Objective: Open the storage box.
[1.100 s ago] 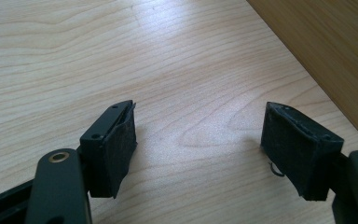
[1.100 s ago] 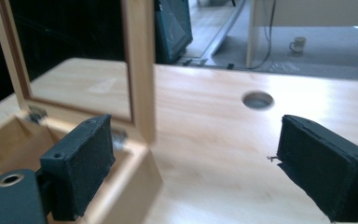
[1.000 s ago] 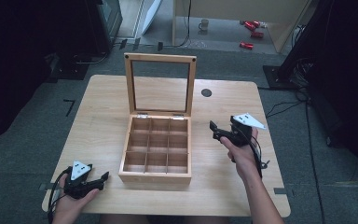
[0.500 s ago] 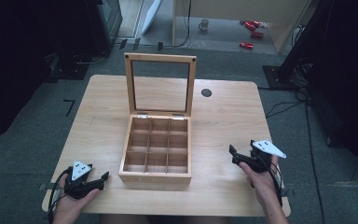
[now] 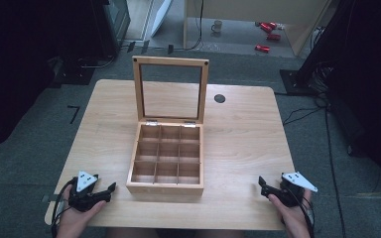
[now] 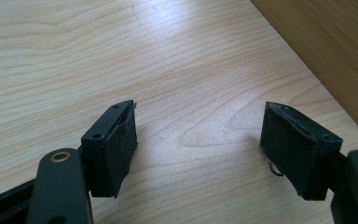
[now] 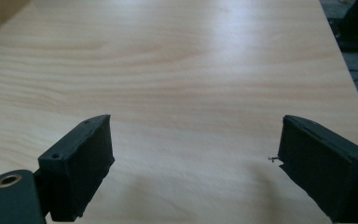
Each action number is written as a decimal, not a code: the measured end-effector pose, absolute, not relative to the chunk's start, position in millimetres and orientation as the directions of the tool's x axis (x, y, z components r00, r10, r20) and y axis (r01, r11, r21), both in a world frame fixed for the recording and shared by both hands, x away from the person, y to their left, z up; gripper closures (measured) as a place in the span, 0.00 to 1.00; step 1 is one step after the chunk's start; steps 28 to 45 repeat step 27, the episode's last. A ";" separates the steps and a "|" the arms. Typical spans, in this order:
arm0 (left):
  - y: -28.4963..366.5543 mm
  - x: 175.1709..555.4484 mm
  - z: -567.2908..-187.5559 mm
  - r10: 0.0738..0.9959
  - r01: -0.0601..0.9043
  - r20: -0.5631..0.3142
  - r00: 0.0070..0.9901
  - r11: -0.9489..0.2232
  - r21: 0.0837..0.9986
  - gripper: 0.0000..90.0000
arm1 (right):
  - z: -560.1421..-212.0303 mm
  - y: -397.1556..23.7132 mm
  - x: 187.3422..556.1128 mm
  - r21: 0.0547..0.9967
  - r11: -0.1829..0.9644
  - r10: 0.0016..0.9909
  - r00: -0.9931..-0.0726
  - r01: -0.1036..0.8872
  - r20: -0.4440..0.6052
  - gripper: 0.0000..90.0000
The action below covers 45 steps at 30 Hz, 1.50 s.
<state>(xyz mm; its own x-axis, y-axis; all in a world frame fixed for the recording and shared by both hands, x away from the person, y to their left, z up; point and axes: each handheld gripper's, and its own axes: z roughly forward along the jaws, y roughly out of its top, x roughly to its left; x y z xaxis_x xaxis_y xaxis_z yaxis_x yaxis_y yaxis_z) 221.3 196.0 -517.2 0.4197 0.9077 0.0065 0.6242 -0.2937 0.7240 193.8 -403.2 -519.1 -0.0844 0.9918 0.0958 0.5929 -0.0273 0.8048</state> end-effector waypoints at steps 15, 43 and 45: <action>196.1 221.3 -517.2 0.908 0.624 0.006 0.419 -0.293 0.724 0.31 | -530.0 -413.7 166.2 0.752 0.029 0.997 -0.074 0.659 0.026 0.05; 195.5 221.2 -517.2 0.909 0.625 0.008 0.417 -0.293 0.723 0.31 | -529.9 -412.9 167.4 0.749 0.032 0.996 -0.080 0.662 0.029 0.05; 195.5 221.2 -517.2 0.909 0.625 0.008 0.417 -0.293 0.723 0.31 | -529.9 -412.9 167.4 0.749 0.032 0.996 -0.080 0.662 0.029 0.05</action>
